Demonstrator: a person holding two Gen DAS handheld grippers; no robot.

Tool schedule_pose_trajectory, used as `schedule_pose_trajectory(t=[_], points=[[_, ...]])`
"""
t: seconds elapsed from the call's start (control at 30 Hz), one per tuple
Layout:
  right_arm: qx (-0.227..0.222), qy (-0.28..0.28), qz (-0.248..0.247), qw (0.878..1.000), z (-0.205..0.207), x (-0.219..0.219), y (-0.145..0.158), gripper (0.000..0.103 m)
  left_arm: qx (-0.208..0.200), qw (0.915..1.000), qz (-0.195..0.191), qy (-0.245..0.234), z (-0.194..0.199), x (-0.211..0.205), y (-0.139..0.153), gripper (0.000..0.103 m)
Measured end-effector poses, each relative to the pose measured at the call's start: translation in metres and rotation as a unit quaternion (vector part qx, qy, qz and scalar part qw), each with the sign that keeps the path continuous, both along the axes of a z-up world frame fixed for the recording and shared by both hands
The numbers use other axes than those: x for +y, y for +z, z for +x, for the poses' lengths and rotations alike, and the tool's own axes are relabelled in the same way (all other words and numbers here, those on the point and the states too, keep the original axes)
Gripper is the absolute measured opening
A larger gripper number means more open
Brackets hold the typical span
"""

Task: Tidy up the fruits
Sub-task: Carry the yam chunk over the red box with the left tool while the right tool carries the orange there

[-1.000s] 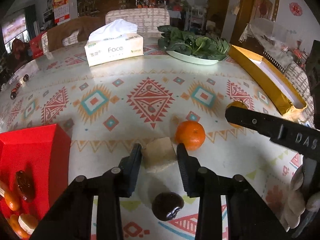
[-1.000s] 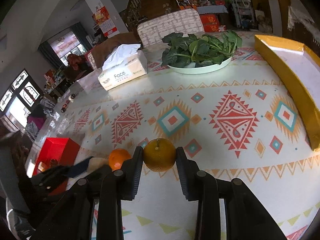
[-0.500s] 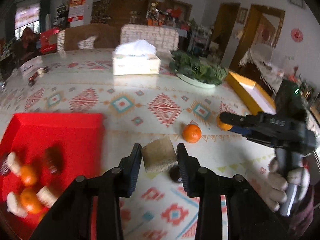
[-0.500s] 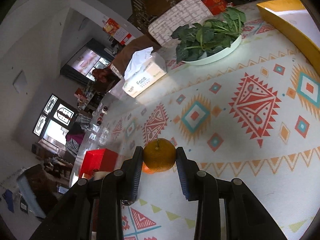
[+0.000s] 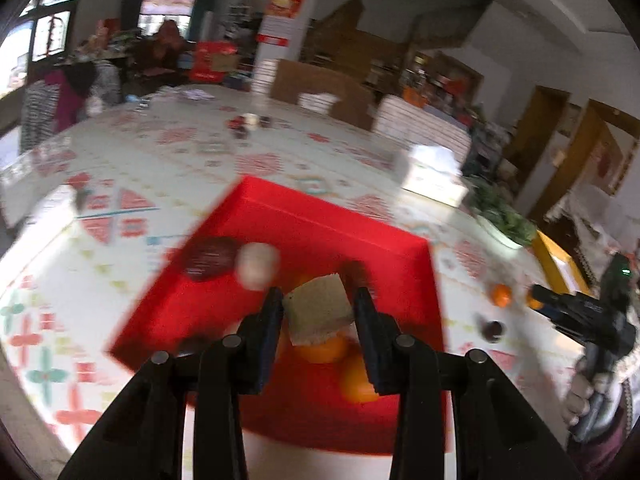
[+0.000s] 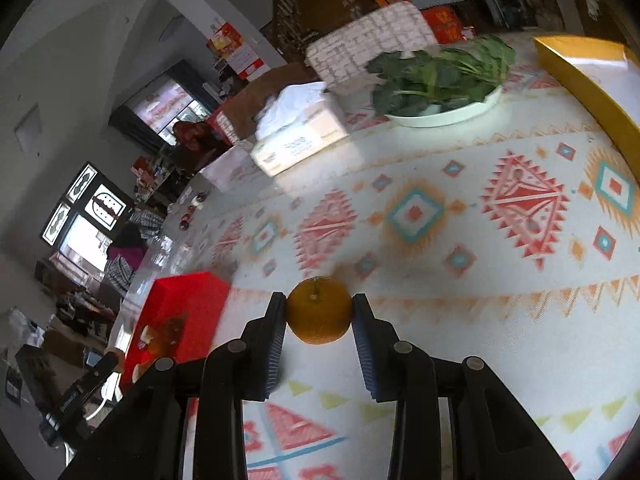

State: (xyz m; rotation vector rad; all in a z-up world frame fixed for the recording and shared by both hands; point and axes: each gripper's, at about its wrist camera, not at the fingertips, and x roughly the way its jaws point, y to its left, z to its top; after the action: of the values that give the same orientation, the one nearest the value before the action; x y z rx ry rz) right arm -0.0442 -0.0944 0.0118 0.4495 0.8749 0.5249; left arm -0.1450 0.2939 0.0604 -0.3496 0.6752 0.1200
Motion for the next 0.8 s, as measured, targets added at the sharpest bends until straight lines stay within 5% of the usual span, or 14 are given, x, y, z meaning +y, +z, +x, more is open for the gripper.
schedule_pose_trajectory(t=[0.43, 0.8], points=[[-0.019, 0.143, -0.061, 0.988, -0.028, 0.157, 0.022, 0.036, 0.006, 0.9991, -0.043, -0.005, -0.011, 0.035, -0.016, 0.035], [-0.032, 0.192, -0.112, 0.974, -0.042, 0.225, 0.011, 0.036, 0.058, 0.9948, -0.041, -0.072, 0.103, 0.021, -0.002, 0.035]])
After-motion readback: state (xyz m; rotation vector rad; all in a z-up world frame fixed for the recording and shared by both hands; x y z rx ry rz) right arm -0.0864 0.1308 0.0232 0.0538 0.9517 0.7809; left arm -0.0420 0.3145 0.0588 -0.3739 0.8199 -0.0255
